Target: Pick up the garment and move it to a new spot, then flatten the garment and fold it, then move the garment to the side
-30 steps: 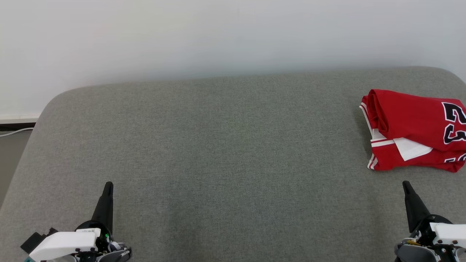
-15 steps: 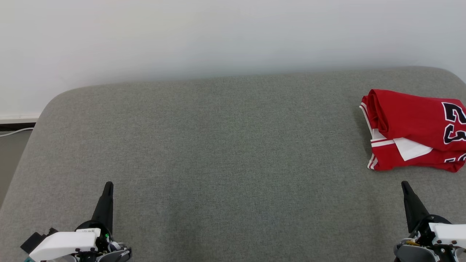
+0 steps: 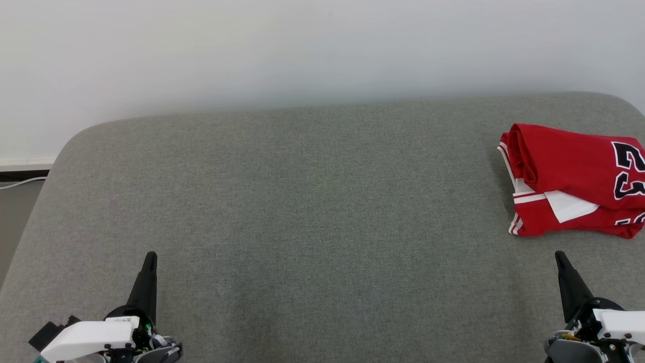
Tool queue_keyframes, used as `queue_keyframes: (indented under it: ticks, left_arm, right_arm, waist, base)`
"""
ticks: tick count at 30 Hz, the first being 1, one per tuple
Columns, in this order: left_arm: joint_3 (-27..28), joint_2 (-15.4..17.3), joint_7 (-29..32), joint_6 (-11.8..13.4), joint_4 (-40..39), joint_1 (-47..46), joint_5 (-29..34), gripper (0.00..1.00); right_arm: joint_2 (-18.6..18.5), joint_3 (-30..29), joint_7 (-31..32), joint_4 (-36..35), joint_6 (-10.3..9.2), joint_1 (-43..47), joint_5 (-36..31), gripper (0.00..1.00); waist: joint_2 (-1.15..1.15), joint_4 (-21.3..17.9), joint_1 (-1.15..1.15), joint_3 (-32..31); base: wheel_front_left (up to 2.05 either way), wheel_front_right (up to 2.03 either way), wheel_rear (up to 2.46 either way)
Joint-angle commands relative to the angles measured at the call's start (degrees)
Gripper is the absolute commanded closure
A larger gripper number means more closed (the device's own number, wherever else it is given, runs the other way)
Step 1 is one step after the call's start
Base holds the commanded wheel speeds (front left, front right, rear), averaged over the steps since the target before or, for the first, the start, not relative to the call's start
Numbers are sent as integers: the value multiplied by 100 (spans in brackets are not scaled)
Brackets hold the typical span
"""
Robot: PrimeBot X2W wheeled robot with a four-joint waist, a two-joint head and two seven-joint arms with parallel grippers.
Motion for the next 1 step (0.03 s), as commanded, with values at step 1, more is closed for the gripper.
queue_keyframes:
  ticks: [1]
  left_arm:
    - [188, 52, 23, -43, -127, -330, 40, 100]
  right_arm:
    - [-66, 107, 55, -148, 2, -253, -44, 100]
  waist:
    - [0, 0, 0, 0]
  base:
    - [0, 0, 0]
